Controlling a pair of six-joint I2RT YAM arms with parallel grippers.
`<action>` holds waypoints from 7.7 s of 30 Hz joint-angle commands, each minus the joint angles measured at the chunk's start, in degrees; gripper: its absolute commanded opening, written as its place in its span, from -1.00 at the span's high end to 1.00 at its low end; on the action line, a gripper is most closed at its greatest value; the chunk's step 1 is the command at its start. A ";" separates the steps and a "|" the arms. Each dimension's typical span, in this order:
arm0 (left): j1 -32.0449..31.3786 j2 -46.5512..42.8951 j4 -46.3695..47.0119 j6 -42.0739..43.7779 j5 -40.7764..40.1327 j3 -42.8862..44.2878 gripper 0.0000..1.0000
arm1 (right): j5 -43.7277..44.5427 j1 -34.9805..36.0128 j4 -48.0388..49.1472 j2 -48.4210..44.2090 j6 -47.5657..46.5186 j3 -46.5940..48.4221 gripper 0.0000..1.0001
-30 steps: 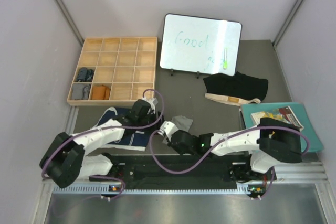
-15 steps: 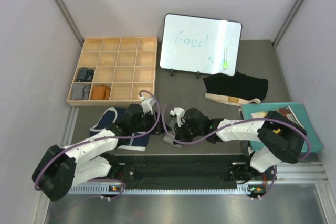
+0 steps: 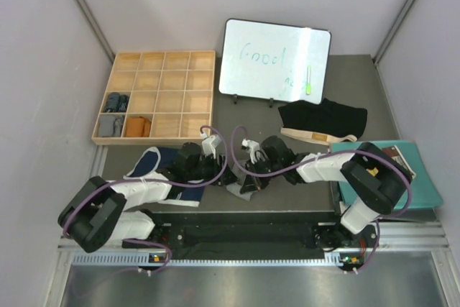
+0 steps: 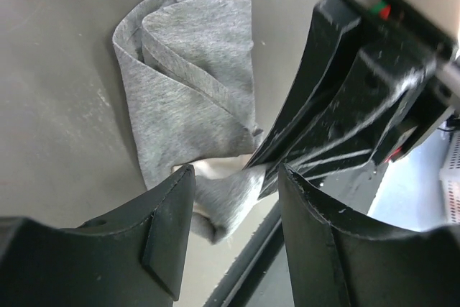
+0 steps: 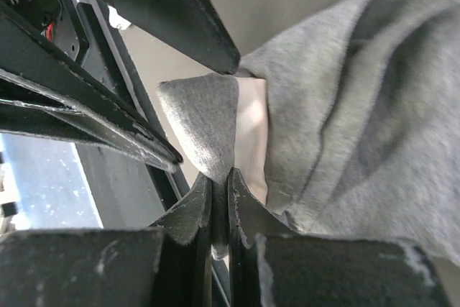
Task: Roll the underwear
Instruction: Roll the underwear to the center of the board.
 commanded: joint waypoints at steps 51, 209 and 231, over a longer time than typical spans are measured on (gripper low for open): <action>0.17 14.37 -7.44 -0.77 -7.89 5.98 1.00 | 8.27 -9.61 3.78 -11.59 21.48 -10.87 -0.50; 3.77 7.51 19.80 -0.69 10.48 -3.77 0.09 | -8.17 -9.34 -21.00 7.91 -14.02 14.43 1.00; 3.24 17.17 14.99 1.77 1.35 1.93 0.85 | -11.34 -12.33 -21.18 15.05 -12.09 18.84 0.33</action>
